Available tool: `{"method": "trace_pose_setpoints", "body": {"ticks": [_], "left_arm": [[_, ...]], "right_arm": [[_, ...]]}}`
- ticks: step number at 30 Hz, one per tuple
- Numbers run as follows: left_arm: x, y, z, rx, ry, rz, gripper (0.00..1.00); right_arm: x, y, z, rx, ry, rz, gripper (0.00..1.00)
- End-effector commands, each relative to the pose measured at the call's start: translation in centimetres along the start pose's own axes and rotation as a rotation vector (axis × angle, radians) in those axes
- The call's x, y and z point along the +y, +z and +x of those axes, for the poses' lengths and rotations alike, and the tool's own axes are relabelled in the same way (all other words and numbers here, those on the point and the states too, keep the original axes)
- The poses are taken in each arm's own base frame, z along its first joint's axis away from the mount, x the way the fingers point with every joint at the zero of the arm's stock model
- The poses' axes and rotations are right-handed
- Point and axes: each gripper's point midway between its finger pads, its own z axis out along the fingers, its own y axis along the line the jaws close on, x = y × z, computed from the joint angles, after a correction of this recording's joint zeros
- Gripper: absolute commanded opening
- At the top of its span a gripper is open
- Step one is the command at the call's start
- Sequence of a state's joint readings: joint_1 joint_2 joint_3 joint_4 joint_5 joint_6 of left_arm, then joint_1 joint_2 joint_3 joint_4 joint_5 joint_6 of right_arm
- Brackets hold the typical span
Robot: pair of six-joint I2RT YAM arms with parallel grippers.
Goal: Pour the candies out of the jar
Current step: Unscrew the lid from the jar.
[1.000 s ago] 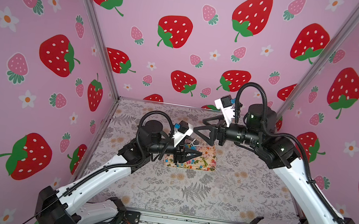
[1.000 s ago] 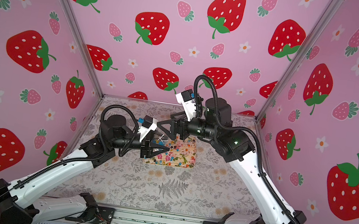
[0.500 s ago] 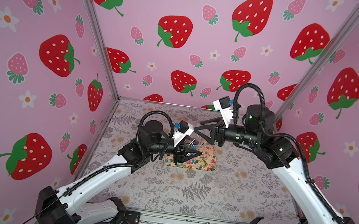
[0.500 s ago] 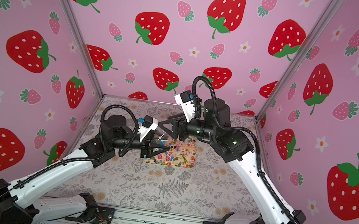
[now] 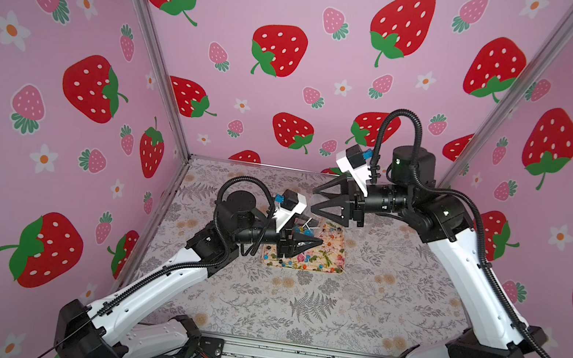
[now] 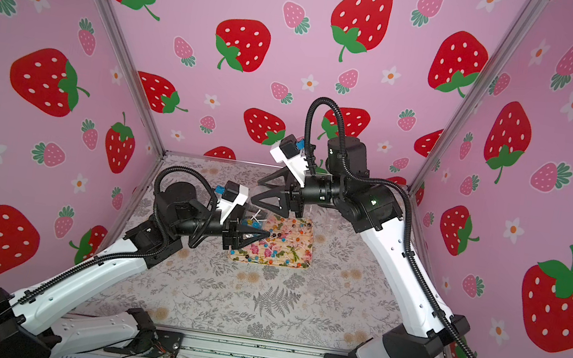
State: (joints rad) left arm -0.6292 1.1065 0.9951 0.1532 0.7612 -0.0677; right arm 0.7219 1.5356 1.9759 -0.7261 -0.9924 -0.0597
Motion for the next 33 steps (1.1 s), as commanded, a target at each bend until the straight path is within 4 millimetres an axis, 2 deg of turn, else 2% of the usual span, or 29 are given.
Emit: {"method": "trace_pose_setpoints", "body": {"ticks": [1,6,7,8,9,13,16,18,20,23,27,33], "left_arm": [[-1.0,0.1,0.2,0.024,-0.013,0.052,0.42],[-0.8,0.1,0.2,0.022,-0.005,0.04,0.42],[-0.8,0.1,0.1,0.022,-0.004,0.04,0.42],[-0.7,0.2,0.1,0.022,-0.003,0.039,0.42],[-0.7,0.2,0.1,0.022,-0.002,0.04,0.42],[-0.6,0.2,0.1,0.021,0.0,0.036,0.42],[-0.4,0.2,0.2,0.022,0.0,0.023,0.42],[-0.3,0.1,0.2,0.022,0.001,0.016,0.42],[-0.3,0.1,0.2,0.02,0.002,0.011,0.42],[-0.3,0.1,0.3,0.026,0.003,0.009,0.42],[-0.2,-0.2,0.4,0.03,0.006,0.0,0.42],[-0.2,-0.2,0.5,0.031,0.002,-0.002,0.42]], "right_arm": [[3.3,-1.1,-2.0,-0.051,-0.225,-0.131,0.51],[2.9,-0.8,-1.2,-0.039,-0.201,-0.12,0.6],[2.8,-0.9,-1.2,-0.041,-0.194,-0.11,0.67],[2.5,-0.9,-1.0,-0.041,-0.183,-0.084,0.8],[2.1,-1.0,-1.2,-0.047,-0.169,-0.046,0.88],[1.0,-2.3,-1.9,-0.081,-0.098,0.126,0.98],[-1.1,-3.7,-2.6,-0.137,0.063,0.297,0.96],[-2.3,-4.3,-1.9,-0.141,0.189,0.385,0.91],[-3.1,-4.5,-0.6,-0.115,0.268,0.442,0.89],[-3.2,-3.9,0.6,-0.089,0.328,0.448,0.89],[-2.4,-2.7,1.0,-0.065,0.334,0.411,0.89],[-2.3,-1.5,2.1,-0.024,0.353,0.385,0.87]]}}
